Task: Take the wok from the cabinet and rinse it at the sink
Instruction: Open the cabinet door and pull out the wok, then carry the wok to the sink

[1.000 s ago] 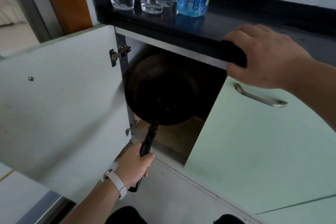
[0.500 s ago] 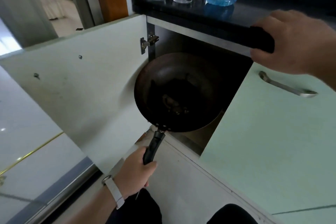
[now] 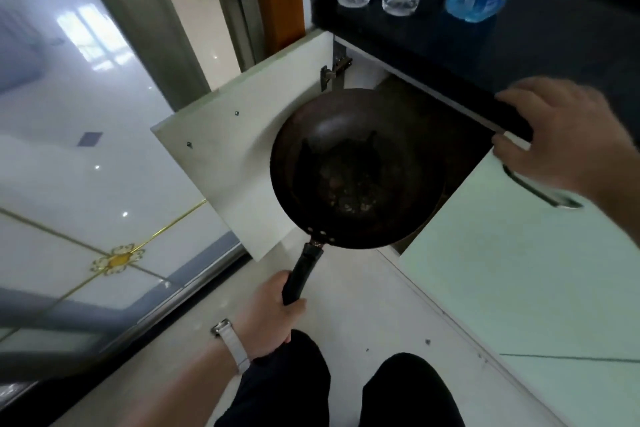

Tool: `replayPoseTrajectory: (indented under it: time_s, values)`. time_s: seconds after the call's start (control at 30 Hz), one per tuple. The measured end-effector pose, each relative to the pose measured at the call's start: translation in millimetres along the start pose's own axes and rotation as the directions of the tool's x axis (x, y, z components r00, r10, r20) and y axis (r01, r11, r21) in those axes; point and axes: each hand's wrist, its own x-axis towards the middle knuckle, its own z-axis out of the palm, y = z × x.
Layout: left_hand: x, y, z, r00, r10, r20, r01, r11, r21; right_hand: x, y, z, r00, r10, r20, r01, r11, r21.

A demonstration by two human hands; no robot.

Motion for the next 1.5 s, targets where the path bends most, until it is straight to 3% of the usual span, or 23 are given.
replayPoseTrajectory:
  time_s: [0.17, 0.37, 0.47, 0.63, 0.77, 0.97, 1.13, 1.5]
  values:
    - [-66, 44, -23, 0.989, -0.145, 0.029, 0.146, 0.988, -0.043, -22, -42, -45, 0.977, -0.139, 0.160, 0.111, 0.978, 0.175]
    - [-143, 93, -49, 0.971, -0.237, 0.013, 0.238, 0.970, -0.059, -66, -91, -91, 0.920, -0.318, 0.228, 0.223, 0.906, 0.360]
    - [-181, 122, -64, 0.962, -0.271, 0.011, 0.271, 0.961, -0.061, -88, -107, -118, 0.902, -0.319, 0.292, 0.191, 0.899, 0.394]
    - [-236, 172, -85, 0.964, -0.265, -0.002, 0.264, 0.961, -0.083, -123, -118, -157, 0.955, -0.209, 0.211, 0.107, 0.905, 0.411]
    - [-271, 211, -94, 0.981, -0.192, -0.022, 0.190, 0.979, -0.079, -143, -117, -195, 0.972, -0.179, 0.149, 0.102, 0.903, 0.418]
    - [-297, 268, -98, 0.997, -0.062, -0.045, 0.065, 0.996, 0.059, -172, -108, -237, 0.980, -0.196, 0.044, 0.160, 0.891, 0.424]
    - [-301, 311, -91, 0.998, 0.060, -0.016, -0.057, 0.989, 0.133, -194, -87, -264, 0.995, -0.098, -0.025, 0.100, 0.910, 0.402]
    - [-263, 395, -35, 0.918, 0.296, 0.265, -0.341, 0.929, 0.143, -233, -46, -296, 0.982, 0.182, 0.048, -0.185, 0.890, 0.417]
